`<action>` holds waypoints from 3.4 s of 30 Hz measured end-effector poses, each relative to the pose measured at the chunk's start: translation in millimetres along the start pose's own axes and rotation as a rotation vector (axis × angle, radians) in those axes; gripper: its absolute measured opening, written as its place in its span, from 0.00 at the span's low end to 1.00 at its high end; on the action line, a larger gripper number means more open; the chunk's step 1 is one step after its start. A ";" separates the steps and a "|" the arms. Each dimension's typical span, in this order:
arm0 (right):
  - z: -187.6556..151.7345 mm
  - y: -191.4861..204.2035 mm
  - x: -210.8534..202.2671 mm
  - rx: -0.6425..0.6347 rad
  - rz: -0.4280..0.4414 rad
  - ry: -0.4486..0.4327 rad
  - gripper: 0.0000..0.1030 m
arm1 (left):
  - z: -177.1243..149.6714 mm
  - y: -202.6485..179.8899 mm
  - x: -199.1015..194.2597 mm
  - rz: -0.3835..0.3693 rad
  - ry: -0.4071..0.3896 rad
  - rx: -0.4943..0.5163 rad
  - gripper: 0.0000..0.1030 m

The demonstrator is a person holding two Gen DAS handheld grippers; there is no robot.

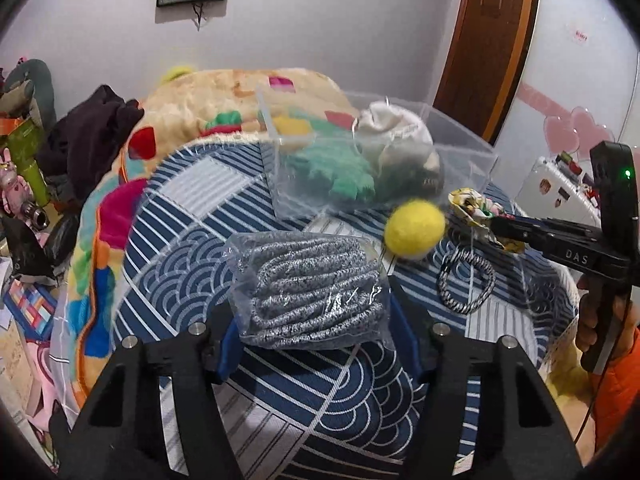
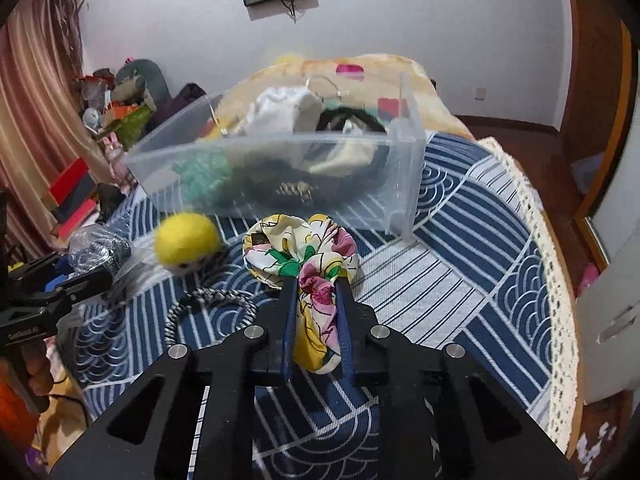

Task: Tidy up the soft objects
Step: 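Grasp the bagged steel-wool pad with the left tool while the right tool grasps the floral scrunchie, then lower the steel-wool pad and scrunchie into the box and open both tools, then grasp the yellow felt ball with the left tool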

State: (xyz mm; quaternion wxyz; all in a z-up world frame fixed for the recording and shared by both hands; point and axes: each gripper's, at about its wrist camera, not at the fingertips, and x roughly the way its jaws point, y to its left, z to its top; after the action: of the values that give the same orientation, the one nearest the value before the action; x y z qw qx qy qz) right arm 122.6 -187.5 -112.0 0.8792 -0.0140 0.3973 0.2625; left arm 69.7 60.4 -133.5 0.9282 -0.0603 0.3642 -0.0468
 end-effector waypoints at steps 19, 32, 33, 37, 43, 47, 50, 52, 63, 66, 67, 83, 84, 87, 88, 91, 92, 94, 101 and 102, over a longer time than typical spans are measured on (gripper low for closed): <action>58.6 15.9 -53.2 -0.044 -0.033 -0.257 0.16 | 87.1 -12.3 -25.1 -0.004 -0.219 0.014 0.60; 88.3 4.9 -14.1 -0.029 -0.093 -0.223 0.16 | 127.5 -27.1 50.3 0.010 -0.115 0.045 0.61; 89.2 4.8 -8.7 -0.030 -0.095 -0.210 0.16 | 127.3 -26.2 57.3 0.012 -0.097 0.044 0.61; 91.1 1.0 10.5 -0.015 -0.091 -0.161 0.16 | 127.0 -23.8 84.3 0.025 -0.044 0.040 0.61; 88.5 -4.2 28.2 -0.006 -0.074 -0.095 0.17 | 125.5 -20.4 106.9 0.006 0.004 0.011 0.61; 86.0 -6.2 29.5 -0.006 -0.075 -0.080 0.17 | 124.8 -22.8 107.4 0.012 0.005 0.023 0.62; 85.4 -6.4 26.9 -0.007 -0.063 -0.071 0.28 | 123.4 -24.0 106.7 0.022 0.013 0.036 0.67; 85.0 -5.8 24.1 -0.012 -0.067 -0.075 0.38 | 122.9 -22.9 103.7 0.013 0.014 0.031 0.68; 81.1 6.8 -13.2 -0.070 -0.035 -0.164 0.56 | 115.5 -27.3 55.9 -0.034 -0.047 0.044 0.79; 75.2 11.8 -19.8 -0.086 -0.031 -0.169 0.56 | 107.4 -29.8 40.5 -0.049 -0.066 0.049 0.83; 72.6 13.1 -21.5 -0.089 -0.029 -0.168 0.56 | 103.8 -31.4 36.9 -0.049 -0.071 0.054 0.84; 9.4 32.2 15.2 -0.128 0.037 0.035 0.54 | 39.7 -54.1 61.7 -0.100 0.076 0.103 0.81; 7.9 32.9 18.8 -0.134 0.039 0.046 0.53 | 38.6 -54.8 64.3 -0.103 0.081 0.101 0.76; 4.7 35.2 26.8 -0.157 0.036 0.073 0.41 | 37.3 -56.5 69.9 -0.115 0.094 0.103 0.68; 3.7 36.2 30.3 -0.165 0.037 0.085 0.35 | 35.1 -56.9 69.8 -0.120 0.093 0.106 0.63; 2.5 39.6 32.1 -0.180 0.035 0.076 0.30 | 33.7 -59.7 71.0 -0.130 0.101 0.129 0.46; 3.8 39.7 33.7 -0.180 0.039 0.073 0.24 | 32.7 -60.2 71.2 -0.132 0.103 0.134 0.42; 3.9 38.4 35.0 -0.172 0.045 0.070 0.16 | 31.9 -60.1 70.2 -0.125 0.097 0.140 0.39; 4.3 35.6 31.4 -0.141 0.050 0.053 0.08 | 29.8 -51.5 50.7 -0.106 0.048 0.119 0.39; 3.2 36.0 29.5 -0.140 0.051 0.050 0.08 | 31.2 -48.8 47.0 -0.103 0.037 0.112 0.39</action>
State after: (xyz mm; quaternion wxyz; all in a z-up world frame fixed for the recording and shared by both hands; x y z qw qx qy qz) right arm 124.0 -142.4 -124.0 0.8589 -0.0717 0.4002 0.3115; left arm 123.3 8.5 -135.2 0.9195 -0.0259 0.3747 -0.1160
